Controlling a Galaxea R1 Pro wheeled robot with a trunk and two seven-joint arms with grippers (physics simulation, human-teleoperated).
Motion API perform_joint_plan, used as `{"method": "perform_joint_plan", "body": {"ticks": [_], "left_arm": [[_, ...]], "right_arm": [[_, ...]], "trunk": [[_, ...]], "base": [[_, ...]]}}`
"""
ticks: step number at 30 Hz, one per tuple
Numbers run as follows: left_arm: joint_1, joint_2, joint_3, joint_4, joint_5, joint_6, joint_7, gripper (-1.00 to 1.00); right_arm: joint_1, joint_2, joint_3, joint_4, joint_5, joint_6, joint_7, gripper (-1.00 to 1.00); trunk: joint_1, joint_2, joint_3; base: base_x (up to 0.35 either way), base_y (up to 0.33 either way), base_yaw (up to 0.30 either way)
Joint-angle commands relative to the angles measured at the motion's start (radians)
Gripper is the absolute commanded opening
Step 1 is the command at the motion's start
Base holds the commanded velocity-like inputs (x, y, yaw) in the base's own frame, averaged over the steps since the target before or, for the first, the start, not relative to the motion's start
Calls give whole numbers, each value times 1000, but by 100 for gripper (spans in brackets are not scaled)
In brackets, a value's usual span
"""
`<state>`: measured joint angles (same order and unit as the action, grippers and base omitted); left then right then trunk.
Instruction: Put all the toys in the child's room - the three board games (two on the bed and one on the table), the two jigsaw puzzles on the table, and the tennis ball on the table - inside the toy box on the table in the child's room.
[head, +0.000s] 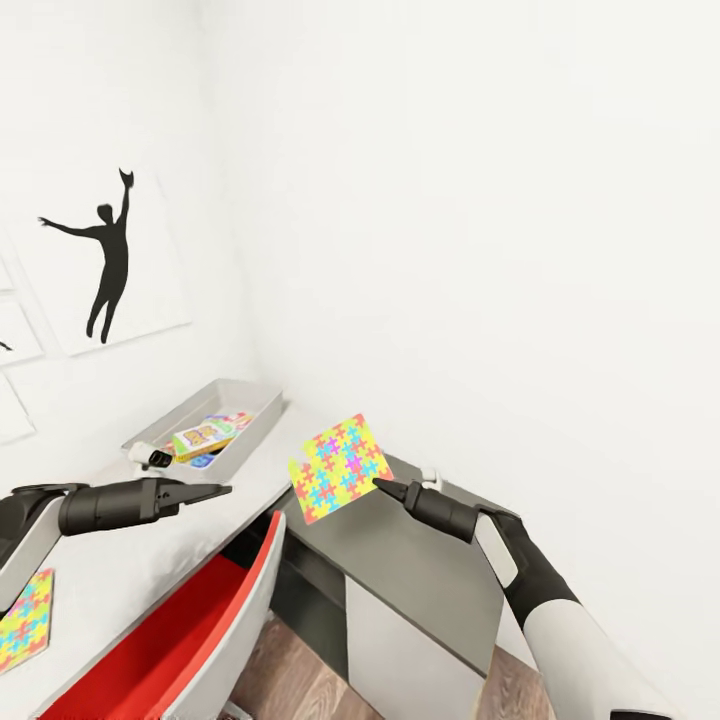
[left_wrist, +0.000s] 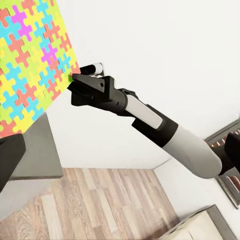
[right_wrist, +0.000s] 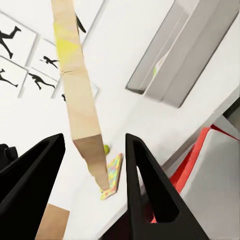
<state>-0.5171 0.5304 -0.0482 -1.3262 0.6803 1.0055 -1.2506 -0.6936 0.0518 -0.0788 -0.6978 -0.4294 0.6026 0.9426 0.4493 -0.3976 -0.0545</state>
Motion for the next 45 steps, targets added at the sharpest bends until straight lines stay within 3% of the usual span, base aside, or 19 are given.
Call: {"method": "perform_joint_plan", "body": {"ticks": [1, 25, 35, 45], "left_arm": [[-1, 1, 1, 1, 4, 7, -1, 100], [-1, 0, 10, 1, 1, 6, -1, 100], [-1, 0, 10, 1, 2, 5, -1, 100], [-1, 0, 10, 1, 1, 5, -1, 100]], "right_arm": [[-1, 1, -4, 0, -2, 7, 2, -100], [-1, -1, -5, 0, 3, 8, 2, -100], [-1, 0, -4, -2, 6, 7, -3, -100], [-1, 3, -1, -2, 8, 4, -3, -100]], "trunk": [[1, -2, -1], [1, -2, 23], [1, -2, 23], [1, -2, 24]], "base": [[0, 165, 209], [133, 262, 171], [54, 29, 14], [1, -32, 252]]}}
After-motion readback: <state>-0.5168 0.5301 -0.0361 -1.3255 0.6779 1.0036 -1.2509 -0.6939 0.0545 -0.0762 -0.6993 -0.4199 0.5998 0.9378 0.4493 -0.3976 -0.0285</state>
